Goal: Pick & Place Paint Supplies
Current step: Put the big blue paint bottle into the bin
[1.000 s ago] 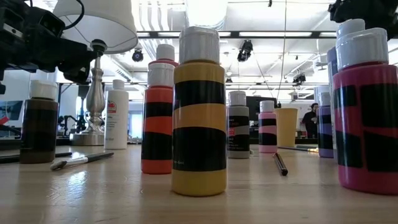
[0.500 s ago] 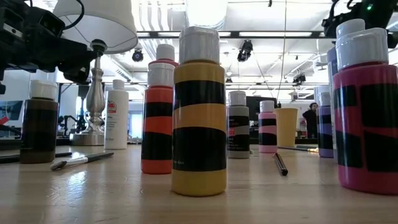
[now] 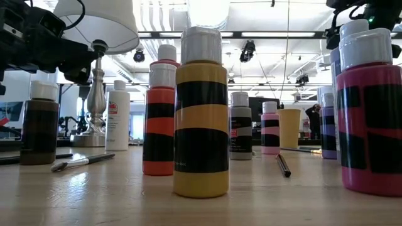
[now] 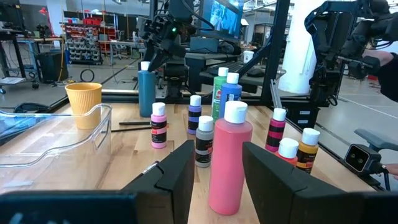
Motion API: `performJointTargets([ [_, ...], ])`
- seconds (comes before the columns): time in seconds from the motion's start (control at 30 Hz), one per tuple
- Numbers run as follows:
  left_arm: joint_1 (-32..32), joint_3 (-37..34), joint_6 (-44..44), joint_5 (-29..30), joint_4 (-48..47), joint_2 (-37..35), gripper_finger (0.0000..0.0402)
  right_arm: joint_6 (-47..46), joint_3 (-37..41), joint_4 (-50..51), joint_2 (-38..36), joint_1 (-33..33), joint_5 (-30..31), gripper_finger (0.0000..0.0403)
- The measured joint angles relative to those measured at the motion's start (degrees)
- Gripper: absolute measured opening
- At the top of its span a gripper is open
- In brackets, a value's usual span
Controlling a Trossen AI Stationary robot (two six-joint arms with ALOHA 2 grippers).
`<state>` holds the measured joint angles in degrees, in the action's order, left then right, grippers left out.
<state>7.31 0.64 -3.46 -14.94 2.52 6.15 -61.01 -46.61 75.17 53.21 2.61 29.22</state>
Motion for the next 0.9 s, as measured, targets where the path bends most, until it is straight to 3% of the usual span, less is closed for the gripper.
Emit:
performJointTargets([
  [0.37, 0.00, 0.00, 0.00, 0.00, 0.00, -0.02, 0.0140, 1.06, 0.17, -1.77, -0.35, -0.06, 0.76, 0.0188],
  [0.77, 0.00, 0.00, 0.00, 0.00, 0.02, 0.00, 0.0140, 1.28, 0.15, -2.49, -0.34, -0.04, 0.98, 0.0121],
  [0.9, -0.01, 0.00, 0.02, 0.00, 0.01, -0.01, 0.0140, 1.43, 0.15, -2.38, -0.35, -0.04, 1.02, 0.0119],
])
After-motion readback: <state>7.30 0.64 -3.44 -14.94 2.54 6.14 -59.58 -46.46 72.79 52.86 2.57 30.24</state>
